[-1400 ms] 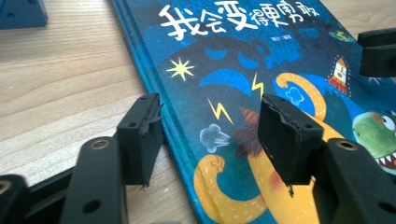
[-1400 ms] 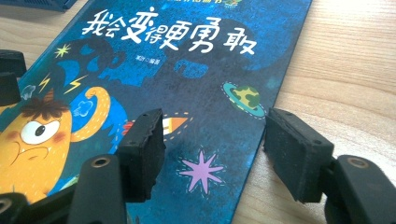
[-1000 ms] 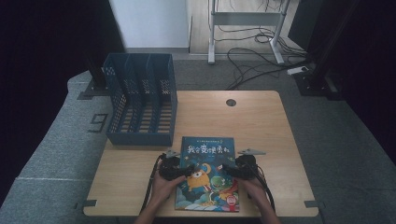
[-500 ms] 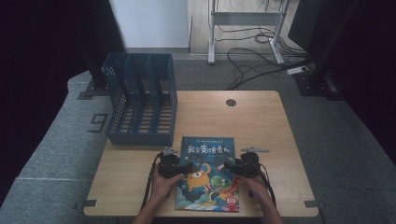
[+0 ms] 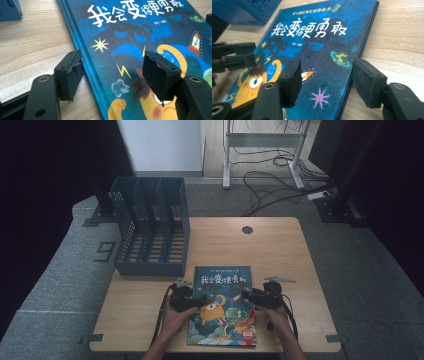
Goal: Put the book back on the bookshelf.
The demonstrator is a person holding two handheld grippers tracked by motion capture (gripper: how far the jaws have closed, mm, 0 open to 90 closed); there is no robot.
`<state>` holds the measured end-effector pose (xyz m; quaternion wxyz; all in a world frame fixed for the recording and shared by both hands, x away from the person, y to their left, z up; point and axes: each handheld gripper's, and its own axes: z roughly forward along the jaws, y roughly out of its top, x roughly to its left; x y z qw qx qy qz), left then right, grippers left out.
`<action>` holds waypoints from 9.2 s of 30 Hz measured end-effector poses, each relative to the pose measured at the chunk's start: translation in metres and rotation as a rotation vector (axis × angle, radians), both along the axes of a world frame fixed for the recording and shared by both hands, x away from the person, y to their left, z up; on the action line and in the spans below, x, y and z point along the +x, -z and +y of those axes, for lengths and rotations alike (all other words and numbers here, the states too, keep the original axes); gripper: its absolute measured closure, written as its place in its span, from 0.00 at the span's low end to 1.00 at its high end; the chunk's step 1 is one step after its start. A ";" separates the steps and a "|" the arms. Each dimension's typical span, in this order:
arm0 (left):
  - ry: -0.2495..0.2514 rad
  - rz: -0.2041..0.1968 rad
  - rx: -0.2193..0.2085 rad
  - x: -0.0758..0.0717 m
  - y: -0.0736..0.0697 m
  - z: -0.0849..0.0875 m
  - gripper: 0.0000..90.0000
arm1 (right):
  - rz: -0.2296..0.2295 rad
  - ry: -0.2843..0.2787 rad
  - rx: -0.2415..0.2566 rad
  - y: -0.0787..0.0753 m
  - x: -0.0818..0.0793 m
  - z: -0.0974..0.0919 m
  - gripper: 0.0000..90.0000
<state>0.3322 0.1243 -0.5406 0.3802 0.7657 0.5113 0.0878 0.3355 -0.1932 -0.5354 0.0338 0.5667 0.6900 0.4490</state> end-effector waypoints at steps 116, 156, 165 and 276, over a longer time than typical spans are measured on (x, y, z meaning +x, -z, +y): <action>0.115 -0.010 -0.040 -0.021 0.003 0.023 0.36 | 0.343 0.031 -0.012 -0.011 0.054 0.017 0.32; 0.160 0.026 -0.098 -0.025 -0.001 0.026 0.24 | 0.120 -0.095 0.116 -0.049 0.039 0.002 0.79; 0.172 0.019 -0.139 -0.022 -0.003 0.024 0.25 | 0.075 -0.100 0.129 -0.069 0.042 0.008 0.84; 0.420 -0.001 0.013 -0.066 -0.006 -0.020 0.15 | 0.022 -0.099 0.039 -0.105 0.078 0.023 0.87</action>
